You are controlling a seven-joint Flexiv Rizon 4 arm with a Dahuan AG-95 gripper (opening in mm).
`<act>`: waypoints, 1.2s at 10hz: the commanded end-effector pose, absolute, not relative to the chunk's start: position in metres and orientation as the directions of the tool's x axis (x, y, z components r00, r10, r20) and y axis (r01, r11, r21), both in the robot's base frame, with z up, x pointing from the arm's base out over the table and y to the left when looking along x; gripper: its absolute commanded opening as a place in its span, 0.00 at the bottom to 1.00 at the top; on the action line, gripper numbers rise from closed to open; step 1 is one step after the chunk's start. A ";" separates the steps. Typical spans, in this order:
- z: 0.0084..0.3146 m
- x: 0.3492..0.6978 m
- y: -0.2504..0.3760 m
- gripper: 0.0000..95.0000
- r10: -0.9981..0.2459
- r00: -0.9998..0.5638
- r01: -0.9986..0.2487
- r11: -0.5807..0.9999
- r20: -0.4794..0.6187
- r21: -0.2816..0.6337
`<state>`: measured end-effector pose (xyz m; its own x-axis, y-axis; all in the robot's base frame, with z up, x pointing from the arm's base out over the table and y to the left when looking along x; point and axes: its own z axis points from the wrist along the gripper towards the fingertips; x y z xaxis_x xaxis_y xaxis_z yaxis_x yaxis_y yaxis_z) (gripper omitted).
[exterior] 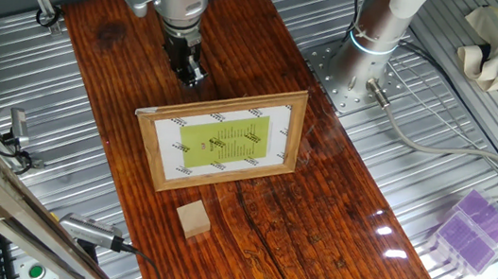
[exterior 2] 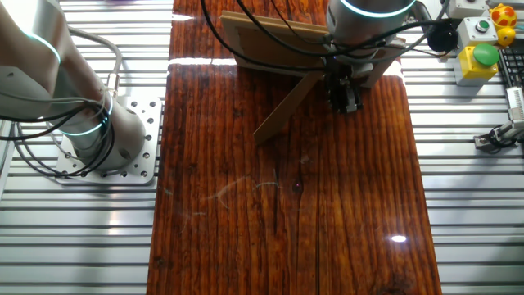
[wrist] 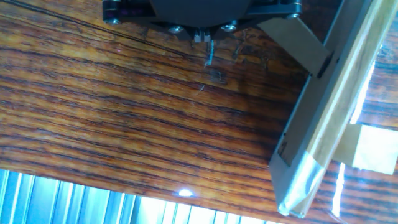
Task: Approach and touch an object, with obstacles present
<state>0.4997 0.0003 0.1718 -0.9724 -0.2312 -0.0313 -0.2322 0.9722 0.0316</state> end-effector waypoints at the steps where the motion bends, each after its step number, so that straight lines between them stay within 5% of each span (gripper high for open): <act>1: 0.172 0.500 0.000 0.00 -0.237 -0.971 -0.238 0.970 -0.030 0.037; 12: 0.172 0.499 0.000 0.00 -0.343 -0.939 -0.342 0.938 0.013 0.049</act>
